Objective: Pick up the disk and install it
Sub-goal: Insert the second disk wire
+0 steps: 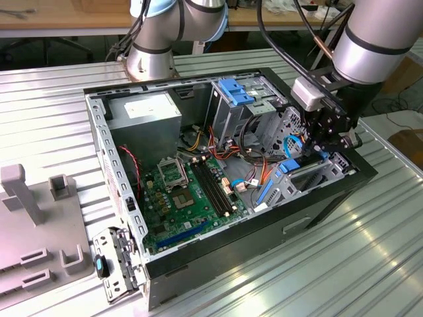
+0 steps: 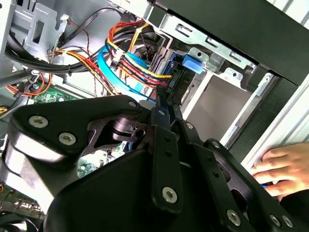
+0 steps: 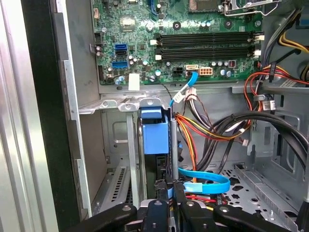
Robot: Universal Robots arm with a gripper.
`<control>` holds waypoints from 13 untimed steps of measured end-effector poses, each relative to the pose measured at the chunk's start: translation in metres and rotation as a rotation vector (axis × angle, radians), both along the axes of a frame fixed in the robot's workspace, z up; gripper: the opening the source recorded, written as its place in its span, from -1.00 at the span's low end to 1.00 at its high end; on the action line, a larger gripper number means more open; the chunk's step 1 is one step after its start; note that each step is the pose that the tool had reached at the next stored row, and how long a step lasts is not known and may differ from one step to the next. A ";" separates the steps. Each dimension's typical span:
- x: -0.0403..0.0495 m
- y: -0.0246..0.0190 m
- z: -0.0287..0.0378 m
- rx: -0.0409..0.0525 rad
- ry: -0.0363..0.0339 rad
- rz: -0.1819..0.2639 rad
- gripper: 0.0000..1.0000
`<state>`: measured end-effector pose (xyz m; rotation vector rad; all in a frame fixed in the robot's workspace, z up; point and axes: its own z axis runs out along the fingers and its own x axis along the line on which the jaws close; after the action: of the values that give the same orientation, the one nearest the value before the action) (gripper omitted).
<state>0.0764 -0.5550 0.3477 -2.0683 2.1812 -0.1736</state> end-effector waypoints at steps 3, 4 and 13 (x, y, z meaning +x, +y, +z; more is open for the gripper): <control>0.0000 -0.0054 -0.0002 0.0037 0.0001 0.000 -0.68; 0.0000 -0.0054 -0.0003 0.0203 0.0000 0.000 -0.68; 0.0000 -0.0152 -0.0017 0.0857 0.0000 0.000 -0.68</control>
<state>0.0764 -0.5702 0.3460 -2.0223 2.1492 -0.0787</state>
